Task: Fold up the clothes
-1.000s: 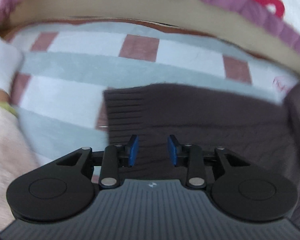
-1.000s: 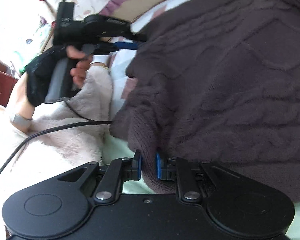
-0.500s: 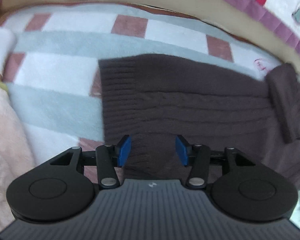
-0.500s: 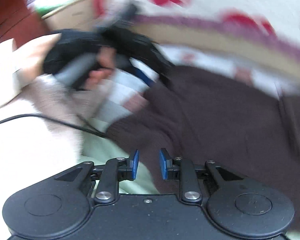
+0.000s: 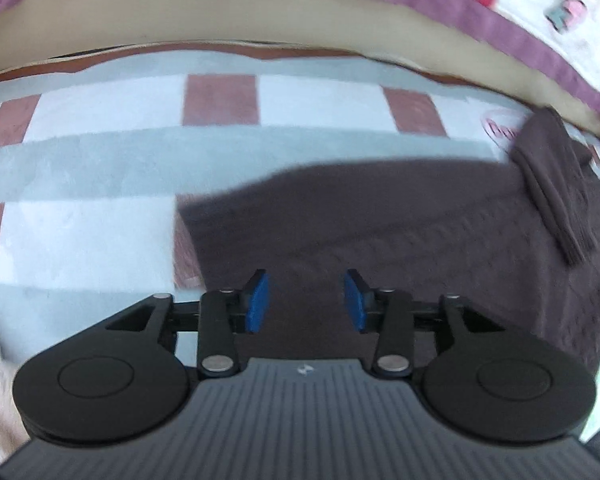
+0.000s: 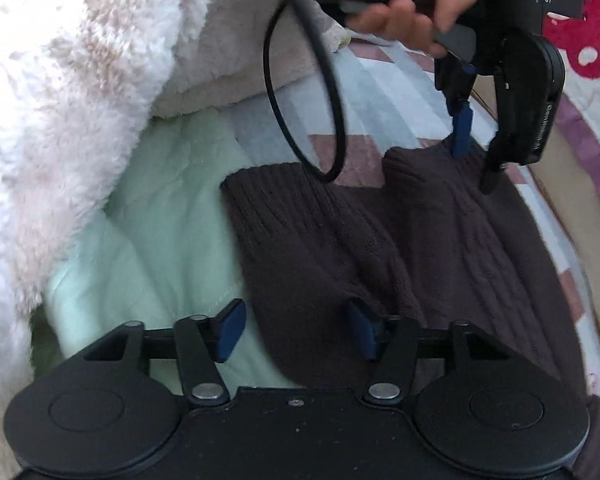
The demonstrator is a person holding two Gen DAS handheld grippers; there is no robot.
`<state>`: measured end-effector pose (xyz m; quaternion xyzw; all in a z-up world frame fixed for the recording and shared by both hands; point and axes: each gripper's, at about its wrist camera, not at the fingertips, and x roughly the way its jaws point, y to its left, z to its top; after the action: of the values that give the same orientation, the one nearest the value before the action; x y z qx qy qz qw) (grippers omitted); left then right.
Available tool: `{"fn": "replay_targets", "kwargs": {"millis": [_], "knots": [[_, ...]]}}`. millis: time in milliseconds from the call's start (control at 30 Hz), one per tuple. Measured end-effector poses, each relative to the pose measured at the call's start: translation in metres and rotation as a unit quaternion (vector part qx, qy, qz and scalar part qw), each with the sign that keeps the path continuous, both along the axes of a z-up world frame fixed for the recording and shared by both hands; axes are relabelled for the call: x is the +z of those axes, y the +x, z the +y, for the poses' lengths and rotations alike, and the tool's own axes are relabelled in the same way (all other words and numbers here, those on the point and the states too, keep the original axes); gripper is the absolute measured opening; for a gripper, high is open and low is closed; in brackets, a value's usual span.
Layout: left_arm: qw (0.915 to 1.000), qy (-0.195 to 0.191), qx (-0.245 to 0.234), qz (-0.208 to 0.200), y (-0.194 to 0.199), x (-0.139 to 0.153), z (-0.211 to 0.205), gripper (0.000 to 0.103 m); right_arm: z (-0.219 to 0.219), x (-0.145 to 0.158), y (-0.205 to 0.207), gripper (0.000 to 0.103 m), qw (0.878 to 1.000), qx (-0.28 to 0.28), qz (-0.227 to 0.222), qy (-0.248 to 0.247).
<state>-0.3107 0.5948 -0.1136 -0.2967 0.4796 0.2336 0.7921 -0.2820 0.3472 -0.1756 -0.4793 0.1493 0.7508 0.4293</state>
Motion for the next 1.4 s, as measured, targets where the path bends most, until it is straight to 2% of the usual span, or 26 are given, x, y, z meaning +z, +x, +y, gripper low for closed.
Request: {"fn": "replay_targets", "kwargs": {"millis": [100, 133, 167, 200, 233, 267, 300, 333, 367, 400, 433, 467, 500, 600, 700, 733, 800, 833, 867, 900, 933, 967, 1033, 1167, 1300, 1400], "knots": [[0.9999, 0.002, -0.001, 0.014, 0.008, -0.013, 0.009, 0.055, 0.006, -0.005, 0.018, 0.063, 0.997, -0.044, 0.059, 0.002], [0.9998, 0.002, -0.002, 0.019, 0.011, -0.018, 0.012, 0.057, 0.008, -0.005, 0.024, 0.052, 0.995, -0.061, 0.077, 0.003], [0.9997, -0.002, -0.001, 0.025, 0.012, -0.024, 0.014, 0.059, 0.009, -0.005, 0.029, 0.032, 0.993, -0.078, 0.089, 0.004], [0.9998, 0.000, -0.001, 0.022, 0.013, -0.026, 0.014, 0.060, 0.010, -0.005, 0.035, 0.023, 0.990, -0.094, 0.102, 0.006], [0.9999, -0.003, 0.001, 0.017, 0.013, -0.026, 0.014, 0.063, 0.013, -0.003, 0.043, 0.017, 0.985, -0.113, 0.127, 0.000], [0.9999, -0.008, 0.002, 0.011, 0.014, -0.026, 0.014, 0.059, 0.018, 0.000, 0.052, 0.014, 0.976, -0.137, 0.167, -0.012], [0.9999, -0.015, -0.006, 0.006, 0.015, -0.023, 0.014, 0.042, 0.022, 0.005, 0.062, 0.014, 0.962, -0.163, 0.218, -0.025], [0.9996, -0.022, -0.016, 0.000, 0.016, -0.019, 0.014, 0.004, 0.025, 0.009, 0.074, 0.013, 0.943, -0.188, 0.272, -0.039], [0.9998, -0.004, -0.019, -0.009, 0.015, -0.008, 0.013, 0.000, 0.025, 0.014, 0.085, 0.013, 0.919, -0.207, 0.331, -0.055], [0.9983, 0.054, -0.021, -0.012, 0.013, 0.012, 0.009, 0.000, 0.023, 0.018, 0.089, 0.012, 0.895, -0.212, 0.387, -0.071], [0.9923, 0.120, -0.024, -0.014, 0.012, 0.034, 0.004, 0.000, 0.021, 0.021, 0.091, 0.011, 0.869, -0.210, 0.439, -0.086], [0.9816, 0.189, -0.025, -0.005, 0.008, 0.053, -0.001, 0.000, 0.018, 0.022, 0.090, 0.011, 0.848, -0.204, 0.479, -0.100], [0.9742, 0.225, -0.020, 0.003, 0.004, 0.067, -0.002, 0.000, 0.016, 0.019, 0.083, 0.011, 0.837, -0.201, 0.496, -0.113], [0.9816, 0.190, 0.009, 0.019, -0.009, 0.068, 0.001, 0.000, 0.023, -0.012, 0.064, 0.011, 0.817, -0.232, 0.496, -0.183], [0.9808, 0.177, -0.017, 0.081, -0.005, 0.037, -0.016, 0.002, 0.030, -0.038, 0.062, 0.011, 0.773, -0.243, 0.542, -0.223], [0.9823, 0.167, -0.027, 0.081, -0.001, 0.030, -0.021, 0.002, 0.032, -0.038, 0.058, 0.011, 0.772, -0.225, 0.550, -0.225], [0.9869, 0.141, -0.038, 0.068, 0.007, 0.022, -0.029, 0.006, 0.033, -0.036, 0.052, 0.017, 0.794, -0.185, 0.531, -0.231], [0.9900, 0.124, -0.041, 0.051, 0.011, 0.021, -0.032, 0.011, 0.032, -0.035, 0.052, 0.029, 0.813, -0.177, 0.504, -0.230], [0.9914, 0.117, -0.047, 0.034, 0.015, 0.023, -0.038, 0.014, 0.028, -0.033, 0.057, 0.037, 0.830, -0.185, 0.479, -0.218], [0.9921, 0.112, -0.054, 0.017, 0.018, 0.026, -0.043, 0.015, 0.021, -0.030, 0.065, 0.039, 0.842, -0.199, 0.459, -0.202], [0.9910, 0.118, -0.064, -0.001, 0.021, 0.029, -0.050, 0.015, 0.014, -0.028, 0.073, 0.038, 0.852, -0.213, 0.440, -0.186], [0.9894, 0.125, -0.071, -0.014, 0.026, 0.033, -0.056, 0.015, 0.004, -0.025, 0.087, 0.040, 0.851, -0.231, 0.440, -0.169], [0.9861, 0.136, -0.087, -0.040, 0.037, 0.039, -0.068, 0.017, -0.022, -0.018, 0.126, 0.044, 0.828, -0.273, 0.471, -0.131], [0.9760, 0.155, -0.139, -0.065, 0.080, 0.046, -0.096, 0.026, -0.090, -0.005, 0.215, 0.050, 0.764, -0.384, 0.517, -0.028], [0.9585, 0.187, -0.205, -0.065, 0.126, 0.052, -0.138, 0.032, -0.145, 0.001, 0.281, 0.054, 0.721, -0.517, 0.458, 0.046], [0.9444, 0.194, -0.250, -0.089, 0.151, 0.056, -0.175, 0.037, -0.162, 0.004, 0.314, 0.054, 0.700, -0.576, 0.415, 0.081]]}}
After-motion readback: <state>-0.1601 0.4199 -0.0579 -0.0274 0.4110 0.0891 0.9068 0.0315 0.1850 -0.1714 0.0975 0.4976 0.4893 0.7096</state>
